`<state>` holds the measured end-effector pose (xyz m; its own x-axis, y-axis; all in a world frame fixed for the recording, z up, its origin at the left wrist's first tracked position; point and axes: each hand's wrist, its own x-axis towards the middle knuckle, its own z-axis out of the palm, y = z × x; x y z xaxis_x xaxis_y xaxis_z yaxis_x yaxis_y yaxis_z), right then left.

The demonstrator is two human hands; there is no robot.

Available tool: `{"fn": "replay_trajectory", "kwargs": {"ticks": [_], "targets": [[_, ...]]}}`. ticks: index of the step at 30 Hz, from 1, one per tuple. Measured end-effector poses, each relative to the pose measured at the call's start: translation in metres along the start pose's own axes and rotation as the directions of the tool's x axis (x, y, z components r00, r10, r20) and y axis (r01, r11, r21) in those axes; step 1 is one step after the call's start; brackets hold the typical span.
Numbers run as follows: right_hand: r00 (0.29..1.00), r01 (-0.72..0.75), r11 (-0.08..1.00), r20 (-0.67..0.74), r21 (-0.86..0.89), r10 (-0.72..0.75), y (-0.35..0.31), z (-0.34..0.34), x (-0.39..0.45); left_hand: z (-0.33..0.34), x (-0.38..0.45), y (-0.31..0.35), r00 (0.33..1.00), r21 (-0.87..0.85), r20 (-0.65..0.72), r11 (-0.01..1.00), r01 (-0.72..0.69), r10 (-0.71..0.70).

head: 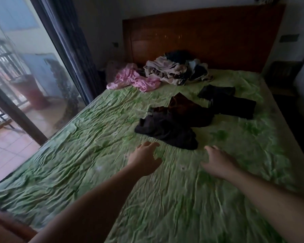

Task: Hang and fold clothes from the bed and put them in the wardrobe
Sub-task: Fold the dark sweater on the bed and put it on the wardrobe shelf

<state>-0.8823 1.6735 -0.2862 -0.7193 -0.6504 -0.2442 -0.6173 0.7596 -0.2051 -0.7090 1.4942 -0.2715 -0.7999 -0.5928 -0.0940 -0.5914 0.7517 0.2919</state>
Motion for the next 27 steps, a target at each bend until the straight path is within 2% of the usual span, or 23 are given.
{"fn": "replay_trajectory", "kwargs": {"ticks": [6, 15, 23, 27], "targets": [[0.996, -0.077, 0.997, 0.035, 0.014, 0.076, -0.009, 0.025, 0.074, 0.029, 0.083, -0.034, 0.999, -0.132, 0.046, 0.991, 0.002, 0.004], [0.963, -0.256, 0.964, 0.103, 0.067, 0.249, -0.024, 0.053, 0.163, 0.060, 0.190, -0.070, 0.991, -0.126, 0.119, 0.991, -0.048, 0.063], [0.925, -0.366, 0.884, 0.218, 0.290, 0.311, -0.009, 0.105, 0.261, 0.115, 0.255, -0.067, 0.982, -0.074, 0.186, 0.997, -0.007, 0.021], [0.917, -0.378, 0.854, 0.270, 0.356, 0.293, 0.005, 0.141, 0.295, 0.146, 0.273, -0.062, 0.976, -0.101, 0.212, 0.995, -0.018, 0.039]]}}
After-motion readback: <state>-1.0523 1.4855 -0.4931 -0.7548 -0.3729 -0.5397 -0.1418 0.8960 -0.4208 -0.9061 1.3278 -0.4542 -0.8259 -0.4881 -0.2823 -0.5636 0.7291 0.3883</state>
